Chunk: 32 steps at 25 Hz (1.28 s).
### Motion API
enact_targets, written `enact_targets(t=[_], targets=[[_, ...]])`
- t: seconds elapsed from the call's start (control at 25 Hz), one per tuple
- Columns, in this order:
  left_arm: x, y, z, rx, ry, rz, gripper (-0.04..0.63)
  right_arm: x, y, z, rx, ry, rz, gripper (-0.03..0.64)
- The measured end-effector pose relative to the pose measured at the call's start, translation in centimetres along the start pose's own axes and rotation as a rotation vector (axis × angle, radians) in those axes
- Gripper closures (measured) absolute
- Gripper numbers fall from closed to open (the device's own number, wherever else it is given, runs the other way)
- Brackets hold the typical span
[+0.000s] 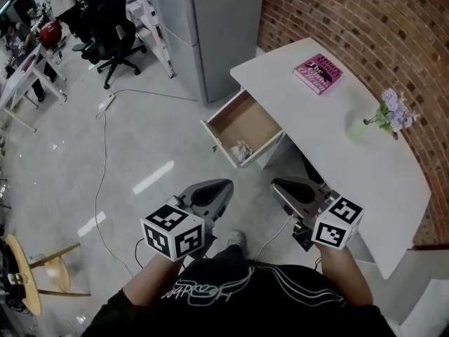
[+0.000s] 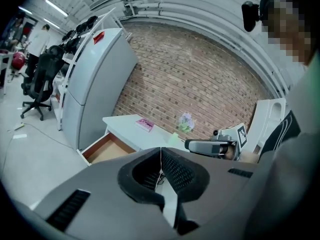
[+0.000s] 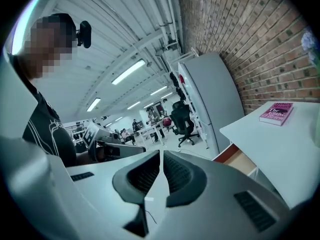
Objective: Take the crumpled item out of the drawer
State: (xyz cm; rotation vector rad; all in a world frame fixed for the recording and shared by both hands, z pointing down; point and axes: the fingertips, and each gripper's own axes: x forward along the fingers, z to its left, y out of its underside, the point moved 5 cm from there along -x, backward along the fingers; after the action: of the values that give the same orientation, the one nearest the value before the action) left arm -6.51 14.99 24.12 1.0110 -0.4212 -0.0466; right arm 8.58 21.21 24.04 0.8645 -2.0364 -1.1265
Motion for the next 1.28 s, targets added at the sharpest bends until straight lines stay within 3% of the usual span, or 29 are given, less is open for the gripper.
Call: enact_targets(t=[0.56, 0.96, 1.12, 1.28], targets=[[5.0, 0.7, 9.9, -0.046, -0.08, 0.033, 0.572, 9.3, 2.6, -10.4, -0.028, 0.085, 0.218, 0.563], [8.1, 1.7, 15.9, -0.119, -0.153, 0.071, 0.572, 16.1, 5.7, -17.4, -0.015, 0.073, 0.353, 0.56], [9.7, 1.6, 18.7, -0.158, -0.185, 0.095, 0.572, 19.2, 7.0, -21.2, -0.019, 0.087, 0.423, 0.531], [11.1, 1.0, 21.3, -0.171, -0.221, 0.126, 0.572, 22.5, 8.5, -24.7, -0.043, 0.088, 0.513, 0.446]])
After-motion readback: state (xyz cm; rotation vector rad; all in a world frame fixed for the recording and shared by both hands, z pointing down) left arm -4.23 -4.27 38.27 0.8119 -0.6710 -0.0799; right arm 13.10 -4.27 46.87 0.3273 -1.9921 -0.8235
